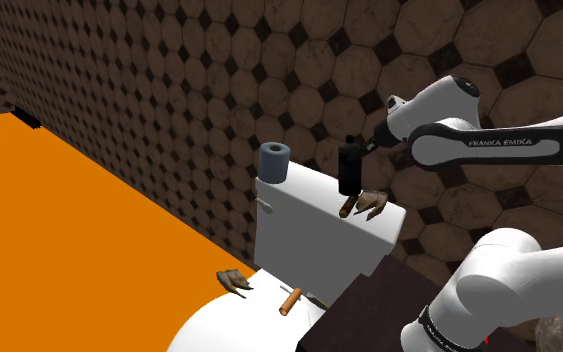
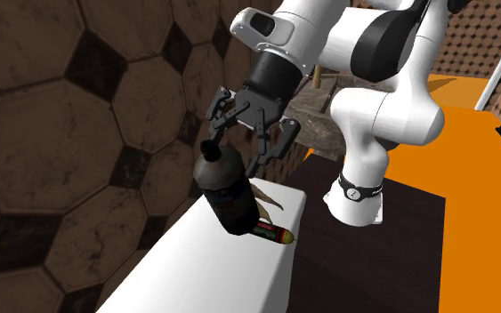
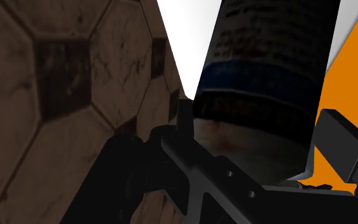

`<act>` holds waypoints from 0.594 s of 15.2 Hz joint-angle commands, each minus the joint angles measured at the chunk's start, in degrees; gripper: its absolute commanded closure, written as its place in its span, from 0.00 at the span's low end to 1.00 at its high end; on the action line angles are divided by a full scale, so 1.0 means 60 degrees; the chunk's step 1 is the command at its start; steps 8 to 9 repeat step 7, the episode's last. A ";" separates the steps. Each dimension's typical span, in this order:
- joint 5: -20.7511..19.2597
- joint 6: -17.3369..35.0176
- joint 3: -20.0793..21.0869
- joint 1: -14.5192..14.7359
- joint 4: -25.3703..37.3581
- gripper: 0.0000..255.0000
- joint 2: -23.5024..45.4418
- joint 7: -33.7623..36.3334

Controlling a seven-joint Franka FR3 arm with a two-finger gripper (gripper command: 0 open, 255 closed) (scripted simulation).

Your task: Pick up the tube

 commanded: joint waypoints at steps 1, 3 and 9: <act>0.0060 -0.0330 0.0028 0.0049 0.0222 1.00 -0.0121 -0.0028; 0.0117 -0.0626 0.0067 0.0096 0.0438 1.00 -0.0203 -0.0041; 0.0177 -0.0936 0.0109 0.0144 0.0678 1.00 -0.0276 -0.0055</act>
